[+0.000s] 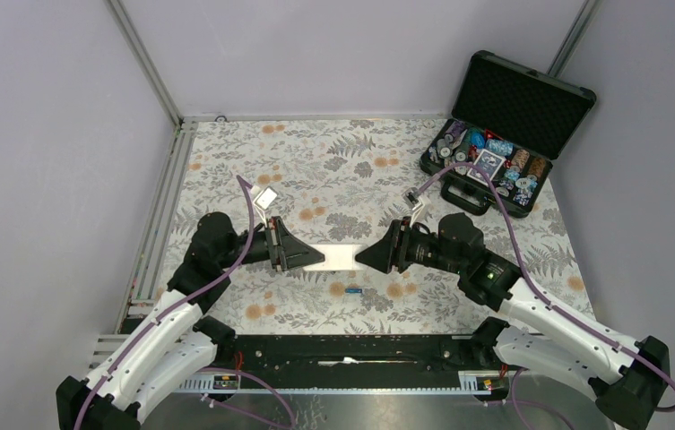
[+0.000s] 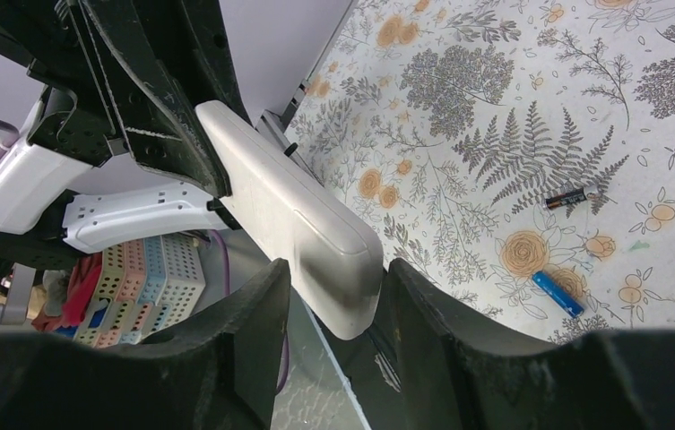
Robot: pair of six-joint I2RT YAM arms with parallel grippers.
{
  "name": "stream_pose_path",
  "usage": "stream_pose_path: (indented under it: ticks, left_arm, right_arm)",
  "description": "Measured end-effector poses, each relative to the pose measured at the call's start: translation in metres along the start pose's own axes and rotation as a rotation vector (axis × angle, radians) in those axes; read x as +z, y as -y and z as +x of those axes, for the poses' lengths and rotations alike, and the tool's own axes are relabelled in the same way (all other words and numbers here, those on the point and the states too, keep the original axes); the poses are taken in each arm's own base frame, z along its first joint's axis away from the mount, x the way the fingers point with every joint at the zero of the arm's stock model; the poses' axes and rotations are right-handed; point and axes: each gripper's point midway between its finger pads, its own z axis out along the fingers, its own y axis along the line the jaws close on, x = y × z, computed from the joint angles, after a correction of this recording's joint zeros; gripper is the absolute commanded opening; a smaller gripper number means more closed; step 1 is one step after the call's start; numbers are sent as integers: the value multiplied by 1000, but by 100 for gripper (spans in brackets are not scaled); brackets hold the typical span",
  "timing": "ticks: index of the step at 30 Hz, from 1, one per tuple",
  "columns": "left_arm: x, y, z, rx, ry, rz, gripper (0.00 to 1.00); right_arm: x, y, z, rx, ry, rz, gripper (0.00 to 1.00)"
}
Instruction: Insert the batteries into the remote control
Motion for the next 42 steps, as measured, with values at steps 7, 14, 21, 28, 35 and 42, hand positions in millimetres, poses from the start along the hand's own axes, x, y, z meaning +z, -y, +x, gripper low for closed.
stream_pose_path:
  ticks: [7, 14, 21, 28, 35, 42]
  left_arm:
    - [0, 0, 1, -8, 1, 11, 0]
    - [0, 1, 2, -8, -4, 20, 0]
    - [1, 3, 3, -21, -3, 39, 0]
    - [0, 9, 1, -35, -6, 86, 0]
    - [-3, 6, -4, -68, 14, 97, 0]
    - [-2, 2, -7, -85, 28, 87, 0]
  right_arm:
    - [2, -1, -1, 9, 7, -7, 43]
    - [1, 1, 0, 16, 6, -2, 30]
    - [-3, -2, 0, 19, 17, -16, 17]
    - [-14, -10, -2, 9, 52, -54, 5]
    - [-26, -15, -3, -6, 94, -76, 0]
    - [-31, -20, -6, -14, 112, -95, 0]
